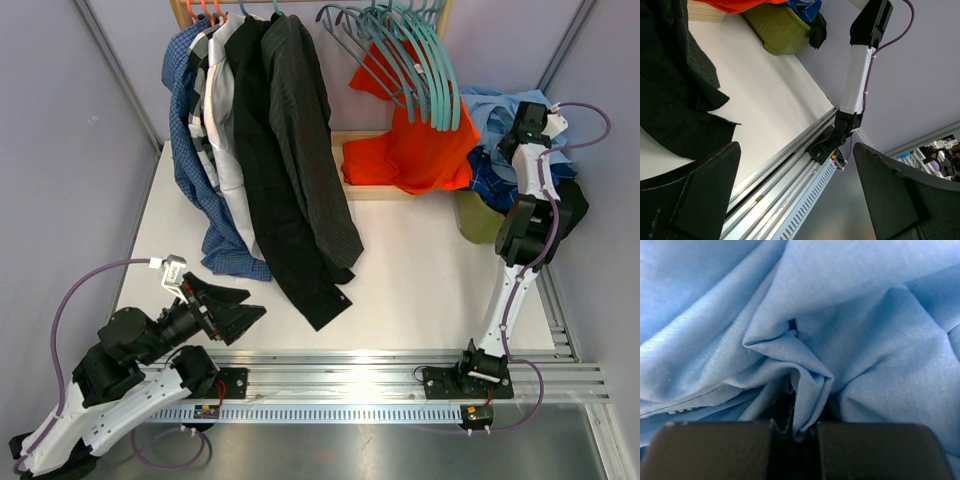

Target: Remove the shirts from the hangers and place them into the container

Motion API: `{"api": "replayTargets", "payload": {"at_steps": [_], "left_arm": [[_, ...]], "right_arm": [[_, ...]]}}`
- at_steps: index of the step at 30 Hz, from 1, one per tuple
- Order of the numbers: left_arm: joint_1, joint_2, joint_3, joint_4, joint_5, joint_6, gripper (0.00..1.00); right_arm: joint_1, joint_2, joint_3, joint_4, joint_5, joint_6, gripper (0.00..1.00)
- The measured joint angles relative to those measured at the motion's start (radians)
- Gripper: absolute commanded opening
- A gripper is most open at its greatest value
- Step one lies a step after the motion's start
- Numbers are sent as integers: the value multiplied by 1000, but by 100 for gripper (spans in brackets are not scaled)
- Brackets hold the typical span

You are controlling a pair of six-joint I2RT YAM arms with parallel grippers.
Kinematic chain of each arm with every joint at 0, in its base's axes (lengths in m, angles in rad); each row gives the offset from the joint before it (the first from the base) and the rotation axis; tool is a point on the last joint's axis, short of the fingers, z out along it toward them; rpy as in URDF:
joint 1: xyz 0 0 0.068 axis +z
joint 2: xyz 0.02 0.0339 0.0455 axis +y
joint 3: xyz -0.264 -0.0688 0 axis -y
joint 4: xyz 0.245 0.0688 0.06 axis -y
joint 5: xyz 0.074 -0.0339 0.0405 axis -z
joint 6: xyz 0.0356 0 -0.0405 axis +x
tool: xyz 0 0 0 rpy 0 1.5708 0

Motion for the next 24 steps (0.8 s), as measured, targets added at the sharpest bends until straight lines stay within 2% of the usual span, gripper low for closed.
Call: {"api": "replayTargets", "payload": {"at_steps": [1,2,3,4,5,6,9,15,18,21,24], "left_arm": [[0,-14,-3,-3,0,-3,99],[0,-26,-3,-10,0,-5,99],[0,-36,-3,-14,-2,-6,99],[0,-44,-3,-18,-7,-6,99],[0,-49,-2,-23,-13,-6,99],[0,-51,2,-31,-19,-4,99],[0,-51,23,-61,-31,8,99],[0,-50,71,-82,-50,48,99],[0,-50,92,-89,-53,65,99],[0,-50,101,-98,-56,78,99],[0,-50,102,-101,-56,87,99]], "right_arm": [[-2,-6,-1,-6,-6,6,4],[-4,-19,-9,-9,-13,11,14],[-5,-35,-25,-7,-18,17,34],[-6,-70,-62,0,-26,25,50],[-6,-116,-101,-2,-33,26,81],[-5,-167,-142,-2,-40,24,99],[-1,-356,-227,-9,-48,-12,100],[5,-739,-255,58,-20,-81,100],[11,-969,-370,132,-39,-114,99],[19,-1159,-474,160,-146,-126,99],[33,-1305,-599,214,-363,-116,99]]}}
